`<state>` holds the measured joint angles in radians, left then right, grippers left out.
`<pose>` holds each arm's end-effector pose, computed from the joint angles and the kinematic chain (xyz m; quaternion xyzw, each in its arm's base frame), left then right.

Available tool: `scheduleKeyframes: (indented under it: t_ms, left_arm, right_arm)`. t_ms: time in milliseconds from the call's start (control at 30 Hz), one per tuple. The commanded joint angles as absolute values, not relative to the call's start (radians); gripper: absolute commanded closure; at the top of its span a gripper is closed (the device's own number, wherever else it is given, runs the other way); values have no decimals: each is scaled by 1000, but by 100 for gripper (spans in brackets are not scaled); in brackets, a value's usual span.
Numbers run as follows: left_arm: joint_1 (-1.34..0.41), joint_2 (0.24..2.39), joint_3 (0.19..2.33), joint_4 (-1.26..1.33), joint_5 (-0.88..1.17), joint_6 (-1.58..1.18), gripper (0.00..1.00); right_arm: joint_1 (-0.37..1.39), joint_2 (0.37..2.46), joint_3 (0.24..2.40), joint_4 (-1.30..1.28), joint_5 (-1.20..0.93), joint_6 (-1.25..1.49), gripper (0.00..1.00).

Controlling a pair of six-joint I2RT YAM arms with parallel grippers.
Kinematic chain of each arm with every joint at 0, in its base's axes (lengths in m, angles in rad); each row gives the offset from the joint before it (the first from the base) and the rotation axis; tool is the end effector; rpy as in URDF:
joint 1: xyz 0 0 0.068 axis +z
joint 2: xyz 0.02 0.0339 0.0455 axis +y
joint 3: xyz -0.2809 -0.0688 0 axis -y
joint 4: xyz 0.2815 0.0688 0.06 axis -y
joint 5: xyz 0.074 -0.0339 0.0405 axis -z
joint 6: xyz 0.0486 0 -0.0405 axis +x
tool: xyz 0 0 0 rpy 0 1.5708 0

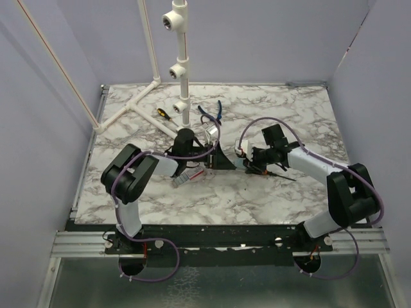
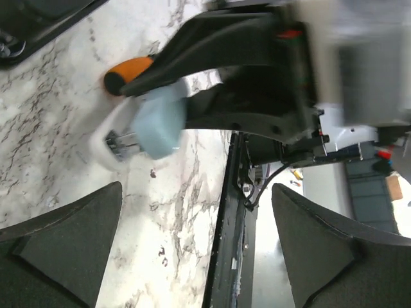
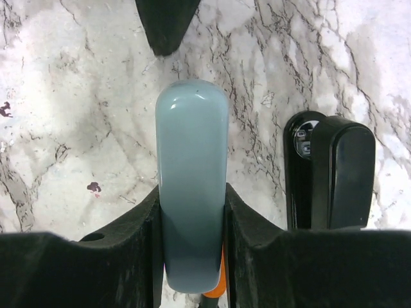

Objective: Load the staples into the stapler
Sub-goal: Close the stapler at the center of the board, then place the stapler at the center of the board.

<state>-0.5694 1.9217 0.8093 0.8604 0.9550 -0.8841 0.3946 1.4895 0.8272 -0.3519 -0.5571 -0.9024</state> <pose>0.3103 -0.2457 0.1259 0.1681 0.7374 -0.6330 0.1653 0.2827 0.1456 0.1698 -0.6186 0.6912 0.1896 0.3221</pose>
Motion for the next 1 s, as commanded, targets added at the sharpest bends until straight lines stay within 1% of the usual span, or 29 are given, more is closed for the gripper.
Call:
scheduleKeyframes:
  t_ms: [0, 100, 200, 333, 600, 733, 833, 933, 967]
  left_arm:
    - [-563, 1736, 782, 634, 908, -571, 1]
    - [-563, 1631, 786, 426, 861, -361, 1]
    - [-562, 1537, 781, 267, 823, -197, 1]
    - [-557, 1477, 812, 19, 792, -26, 1]
    - [-484, 1369, 821, -105, 771, 43, 1]
    - [-470, 1332, 832, -148, 761, 72, 1]
    - [-466, 1310, 836, -170, 730, 99, 1]
    - [-455, 1286, 857, -215, 669, 143, 1]
    - [-450, 1276, 869, -236, 661, 156, 1]
  right_arm:
    - [385, 1574, 919, -493, -670, -991, 74]
    - [386, 1661, 1020, -596, -697, -1023, 72]
    - [394, 1715, 1060, -598, -695, -1037, 72]
    - [416, 1762, 1118, -604, -691, -1045, 71]
    - [489, 1809, 1125, -581, -619, -1056, 65]
    - [500, 1802, 1094, -567, -594, -1048, 58]
    - [500, 1795, 1077, -544, -576, -991, 48]
    - [500, 1774, 1047, -510, -552, -942, 40]
    - [500, 1757, 1035, -494, -545, -926, 36]
